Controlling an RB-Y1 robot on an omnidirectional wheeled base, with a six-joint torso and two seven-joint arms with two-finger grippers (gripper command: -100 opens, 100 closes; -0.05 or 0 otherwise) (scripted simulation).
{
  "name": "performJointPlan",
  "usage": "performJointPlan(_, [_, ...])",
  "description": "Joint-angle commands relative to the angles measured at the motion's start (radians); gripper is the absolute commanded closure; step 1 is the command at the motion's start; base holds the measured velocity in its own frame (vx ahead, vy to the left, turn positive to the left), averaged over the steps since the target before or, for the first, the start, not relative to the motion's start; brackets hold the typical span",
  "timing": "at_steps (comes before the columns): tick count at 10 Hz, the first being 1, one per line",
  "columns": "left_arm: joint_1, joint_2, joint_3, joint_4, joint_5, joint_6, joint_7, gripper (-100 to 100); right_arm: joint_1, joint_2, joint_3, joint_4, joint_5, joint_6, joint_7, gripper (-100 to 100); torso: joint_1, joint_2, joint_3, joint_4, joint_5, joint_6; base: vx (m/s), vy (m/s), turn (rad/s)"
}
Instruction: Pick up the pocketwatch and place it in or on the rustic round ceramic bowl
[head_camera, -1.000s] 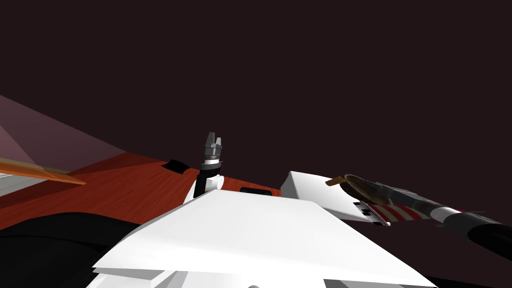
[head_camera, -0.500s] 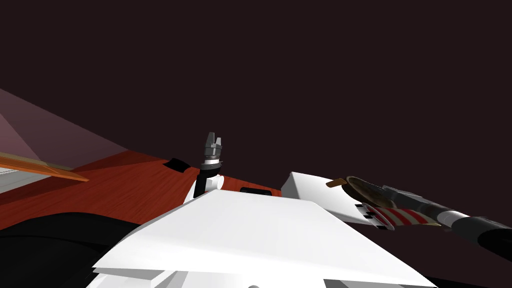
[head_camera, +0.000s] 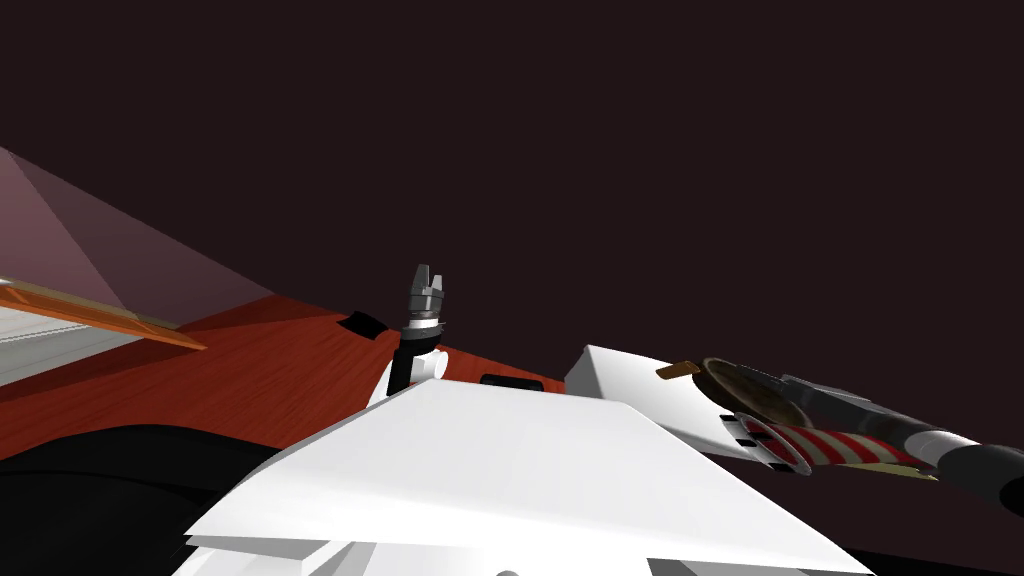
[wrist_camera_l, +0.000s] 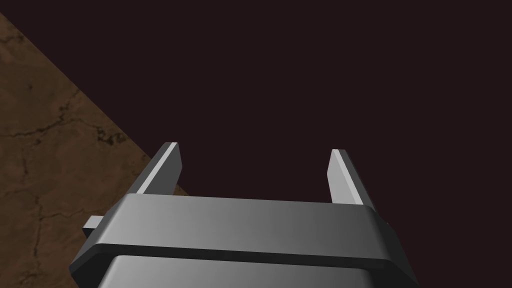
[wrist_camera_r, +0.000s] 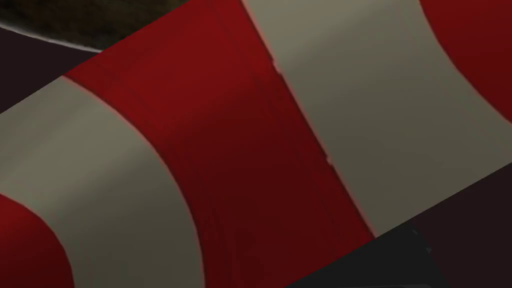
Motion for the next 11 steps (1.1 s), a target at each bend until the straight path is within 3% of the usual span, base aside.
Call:
performJointPlan(1, [0.0, 0.0, 0.0, 0.0, 0.0, 0.0, 0.0, 0, 0.029, -0.024, -0.015, 0.03, -0.016, -0.018, -0.025, -100, 0.0, 0.0, 0.0, 0.0, 0.0, 0.0, -0.072, 0.046, 0.192])
performJointPlan(2, [0.0, 0.0, 0.0, 0.0, 0.0, 0.0, 0.0, 0, 0.029, -0.024, -0.015, 0.03, -0.016, -0.018, -0.025, -100, 0.001, 0.001, 0.001, 0.0, 0.0, -0.001, -0.063, 0.034, 0.092])
performJointPlan(3, [0.0, 0.0, 0.0, 0.0, 0.0, 0.0, 0.0, 0, 0.068, -0.047, -0.035, 0.043, -0.035, -0.026, -0.045, -100, 0.0, 0.002, 0.001, 0.0, 0.0, 0.0, -0.06, 0.054, 0.208])
performJointPlan(4, [0.0, 0.0, 0.0, 0.0, 0.0, 0.0, 0.0, 0, 0.049, -0.047, -0.035, 0.043, -0.035, -0.026, -0.045, -100, 0.001, 0.001, 0.001, 0.0, 0.0, -0.001, -0.044, 0.038, 0.098])
performJointPlan(7, [0.0, 0.0, 0.0, 0.0, 0.0, 0.0, 0.0, 0, 0.107, -0.07, -0.054, 0.057, -0.054, -0.034, -0.065, -100, -0.001, -0.001, 0.0, 0.0, 0.0, 0.0, -0.03, 0.021, 0.068])
performJointPlan(10, [0.0, 0.0, 0.0, 0.0, 0.0, 0.0, 0.0, 0, 0.119, -0.082, -0.064, 0.063, -0.064, -0.038, -0.075, -100, -0.001, 0.0, 0.0, 0.0, 0.0, 0.0, -0.033, 0.02, 0.067])
performJointPlan(11, [0.0, 0.0, 0.0, 0.0, 0.0, 0.0, 0.0, 0, 0.146, -0.093, -0.074, 0.07, -0.073, -0.041, -0.085, -100, -0.001, -0.001, 0.0, 0.0, 0.0, 0.0, -0.022, 0.029, 0.094])
